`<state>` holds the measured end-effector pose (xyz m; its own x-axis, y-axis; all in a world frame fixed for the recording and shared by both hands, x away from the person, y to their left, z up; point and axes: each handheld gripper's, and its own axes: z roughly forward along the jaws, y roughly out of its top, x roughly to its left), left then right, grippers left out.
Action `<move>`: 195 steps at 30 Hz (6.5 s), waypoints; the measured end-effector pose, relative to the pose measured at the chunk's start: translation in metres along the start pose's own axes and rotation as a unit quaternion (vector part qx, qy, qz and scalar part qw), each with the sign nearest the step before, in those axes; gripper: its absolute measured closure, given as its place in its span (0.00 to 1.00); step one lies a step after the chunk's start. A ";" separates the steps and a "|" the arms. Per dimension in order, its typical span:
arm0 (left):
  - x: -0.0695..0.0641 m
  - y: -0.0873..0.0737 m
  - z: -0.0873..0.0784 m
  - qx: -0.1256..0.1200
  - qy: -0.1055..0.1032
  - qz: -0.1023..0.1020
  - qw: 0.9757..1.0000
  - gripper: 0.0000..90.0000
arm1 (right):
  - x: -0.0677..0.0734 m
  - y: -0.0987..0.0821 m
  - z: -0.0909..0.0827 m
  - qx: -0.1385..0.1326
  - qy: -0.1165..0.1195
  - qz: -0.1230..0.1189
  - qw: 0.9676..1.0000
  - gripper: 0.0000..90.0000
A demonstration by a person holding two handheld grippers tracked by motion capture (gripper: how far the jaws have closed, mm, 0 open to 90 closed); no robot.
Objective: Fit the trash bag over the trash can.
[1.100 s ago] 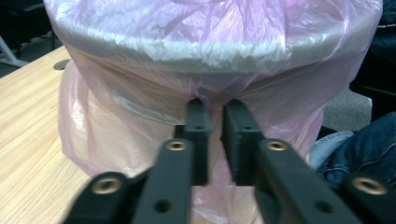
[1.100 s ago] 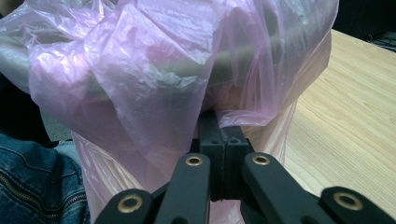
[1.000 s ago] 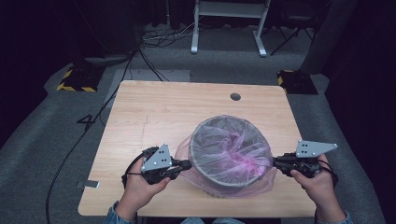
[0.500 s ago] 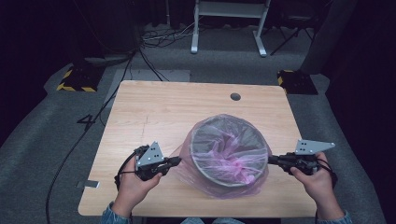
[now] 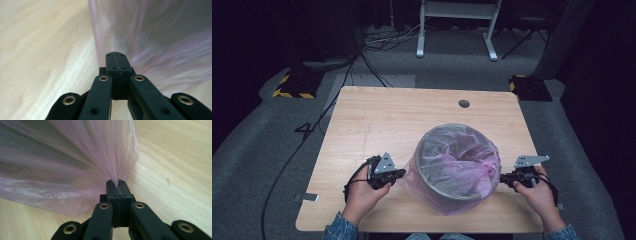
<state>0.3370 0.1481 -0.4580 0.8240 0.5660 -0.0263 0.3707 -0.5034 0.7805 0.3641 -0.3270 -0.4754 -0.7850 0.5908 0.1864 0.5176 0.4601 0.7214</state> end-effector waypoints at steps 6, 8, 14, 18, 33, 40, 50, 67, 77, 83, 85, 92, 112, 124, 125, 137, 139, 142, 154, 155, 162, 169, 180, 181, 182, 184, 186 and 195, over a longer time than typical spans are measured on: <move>-0.007 0.000 -0.018 -0.059 -0.033 -0.007 0.998 0.83 | 0.008 0.000 -0.021 -0.050 0.002 0.001 0.999 1.00; -0.013 0.005 -0.028 -0.075 -0.030 0.002 0.997 0.61 | 0.011 0.004 -0.034 -0.072 -0.007 -0.004 0.997 0.79; -0.033 0.024 -0.041 -0.099 -0.042 0.035 0.994 0.30 | 0.024 0.014 -0.063 -0.110 -0.034 -0.048 0.992 0.36; -0.038 0.035 -0.035 -0.095 -0.040 0.052 0.993 0.27 | 0.032 0.022 -0.076 -0.113 -0.036 -0.075 0.990 0.29; -0.020 0.045 -0.035 -0.097 -0.002 0.014 0.995 1.00 | 0.039 0.029 -0.107 -0.203 0.016 -0.072 0.976 0.35; -0.018 0.050 -0.036 -0.098 0.009 0.022 0.995 1.00 | 0.037 0.058 -0.073 -0.084 0.000 -0.146 0.986 0.76; -0.007 0.048 -0.009 -0.044 0.020 0.029 0.998 1.00 | 0.012 0.069 -0.016 -0.051 0.009 -0.078 0.996 1.00; -0.004 0.004 0.017 0.064 0.017 0.013 0.998 1.00 | 0.007 0.010 0.005 0.055 0.013 -0.021 0.998 1.00; -0.017 0.014 -0.009 -0.054 -0.044 0.016 0.997 0.33 | 0.016 0.000 -0.033 -0.004 -0.009 -0.038 0.999 0.36; -0.022 0.043 0.005 -0.038 -0.049 0.056 0.997 0.32 | 0.032 0.035 -0.035 -0.051 0.005 -0.090 0.995 0.46; -0.020 0.044 0.009 -0.027 -0.066 0.050 0.996 0.86 | 0.029 0.041 -0.025 -0.029 0.046 -0.103 0.993 0.81; -0.019 0.031 0.027 0.030 -0.034 0.056 0.997 1.00 | 0.018 0.031 0.006 -0.004 0.061 -0.078 0.995 1.00; 0.001 -0.002 -0.014 -0.031 0.033 -0.011 0.999 0.32 | 0.026 0.061 -0.076 -0.093 -0.014 -0.073 0.993 0.24; 0.013 -0.026 -0.023 -0.021 0.074 -0.043 0.996 0.30 | 0.041 0.126 -0.092 -0.125 -0.013 -0.103 0.987 0.27; 0.014 -0.029 -0.024 -0.022 0.076 -0.048 0.996 0.30 | 0.043 0.130 -0.093 -0.126 -0.014 -0.107 0.986 0.27; 0.023 -0.041 -0.026 -0.009 0.097 -0.065 0.993 0.29 | 0.069 0.189 -0.070 -0.131 0.006 -0.132 0.983 0.24; 0.026 -0.044 -0.025 0.001 0.106 -0.068 0.992 0.29 | 0.074 0.198 -0.063 -0.129 0.010 -0.137 0.982 0.23; 0.029 -0.049 -0.024 0.013 0.116 -0.077 0.990 0.29 | 0.082 0.207 -0.053 -0.125 0.017 -0.143 0.982 0.23; 0.035 -0.058 -0.024 0.030 0.131 -0.084 0.987 0.29 | 0.101 0.222 0.003 -0.095 0.044 -0.140 0.985 0.19; 0.036 -0.059 -0.024 0.032 0.131 -0.083 0.987 0.28 | 0.101 0.221 0.007 -0.091 0.044 -0.138 0.985 0.19; 0.038 -0.061 -0.023 0.032 0.128 -0.089 0.987 0.28 | 0.101 0.216 0.033 -0.052 0.033 -0.145 0.987 0.20; 0.038 -0.062 -0.020 0.035 0.123 -0.090 0.988 0.28 | 0.099 0.209 0.049 -0.010 0.026 -0.143 0.989 0.18; 0.038 -0.061 -0.014 0.039 0.114 -0.090 0.989 0.28 | 0.091 0.198 0.072 0.076 0.010 -0.134 0.988 0.19; 0.038 -0.061 -0.014 0.040 0.113 -0.087 0.989 0.28 | 0.091 0.197 0.074 0.084 0.008 -0.137 0.987 0.20; 0.038 -0.061 -0.013 0.039 0.112 -0.088 0.989 0.28 | 0.090 0.197 0.075 0.093 0.004 -0.141 0.986 0.21; 0.038 -0.060 -0.013 0.040 0.111 -0.086 0.989 0.28 | 0.089 0.196 0.077 0.105 0.003 -0.141 0.985 0.25; 0.038 -0.059 -0.011 0.041 0.109 -0.083 0.990 0.28 | 0.088 0.196 0.079 0.111 0.006 -0.144 0.983 0.29; 0.038 -0.059 -0.009 0.041 0.105 -0.087 0.990 0.28 | 0.090 0.191 0.092 0.159 0.006 -0.135 0.978 0.23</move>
<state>0.3425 0.2057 -0.4997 0.6409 0.7674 -0.0193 0.5402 -0.4331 0.7215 0.4236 -0.1254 -0.3818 -0.9105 0.4126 0.0265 0.3691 0.7825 0.5014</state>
